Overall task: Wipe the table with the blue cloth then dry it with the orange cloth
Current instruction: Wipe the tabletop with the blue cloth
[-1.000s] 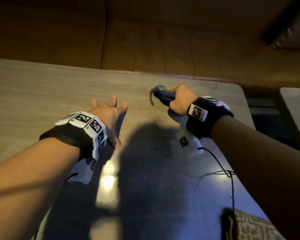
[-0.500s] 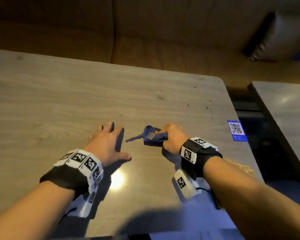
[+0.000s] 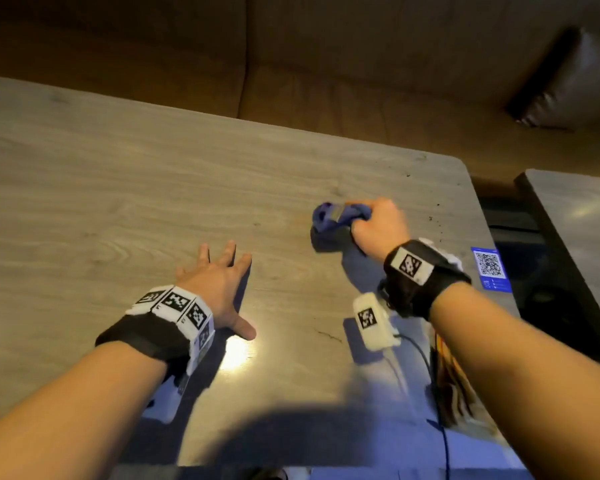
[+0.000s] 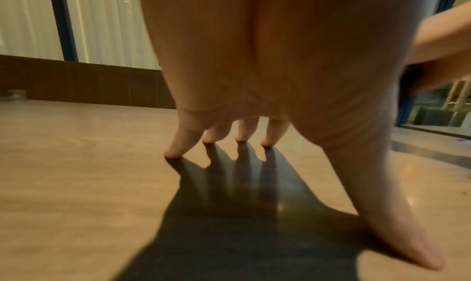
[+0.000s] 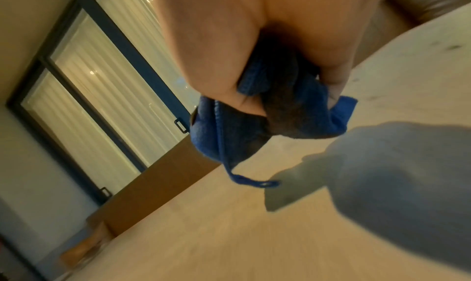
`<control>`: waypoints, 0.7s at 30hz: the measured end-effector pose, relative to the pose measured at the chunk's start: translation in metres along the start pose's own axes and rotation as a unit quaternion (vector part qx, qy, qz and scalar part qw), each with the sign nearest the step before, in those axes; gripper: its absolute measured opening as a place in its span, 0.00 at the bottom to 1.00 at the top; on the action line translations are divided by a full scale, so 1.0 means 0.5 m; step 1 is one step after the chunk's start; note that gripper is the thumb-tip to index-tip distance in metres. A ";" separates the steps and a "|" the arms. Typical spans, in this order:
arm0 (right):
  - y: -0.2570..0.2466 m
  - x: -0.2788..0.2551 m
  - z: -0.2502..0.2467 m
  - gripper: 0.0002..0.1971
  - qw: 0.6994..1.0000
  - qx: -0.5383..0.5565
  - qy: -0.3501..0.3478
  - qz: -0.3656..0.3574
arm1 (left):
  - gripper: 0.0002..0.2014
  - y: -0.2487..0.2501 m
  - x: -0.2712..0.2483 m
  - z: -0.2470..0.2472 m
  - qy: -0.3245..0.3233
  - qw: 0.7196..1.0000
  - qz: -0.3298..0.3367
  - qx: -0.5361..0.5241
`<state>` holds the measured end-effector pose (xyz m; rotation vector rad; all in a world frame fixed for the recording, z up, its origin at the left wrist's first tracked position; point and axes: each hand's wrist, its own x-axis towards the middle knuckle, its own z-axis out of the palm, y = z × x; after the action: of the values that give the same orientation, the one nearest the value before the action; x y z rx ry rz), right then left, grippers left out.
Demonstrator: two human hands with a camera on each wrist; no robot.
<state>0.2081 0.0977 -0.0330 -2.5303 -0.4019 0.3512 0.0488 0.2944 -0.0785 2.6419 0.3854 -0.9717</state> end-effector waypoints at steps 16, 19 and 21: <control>0.027 -0.041 0.116 0.22 0.961 -0.211 -0.171 -0.045 | 0.67 -0.002 -0.008 0.012 0.019 1.000 0.010 0.005; 0.046 -0.195 0.114 0.27 0.959 -0.195 -0.188 -0.085 | 0.56 -0.001 -0.056 0.060 0.083 0.995 0.053 -0.017; 0.063 -0.283 0.116 0.28 0.964 -0.173 -0.187 -0.080 | 0.58 0.007 -0.102 0.104 0.085 0.994 0.062 -0.015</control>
<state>0.0651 0.0502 -0.0745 -2.7400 -0.8745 0.7573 -0.0178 0.2645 -0.0819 2.6937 0.2674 -0.7011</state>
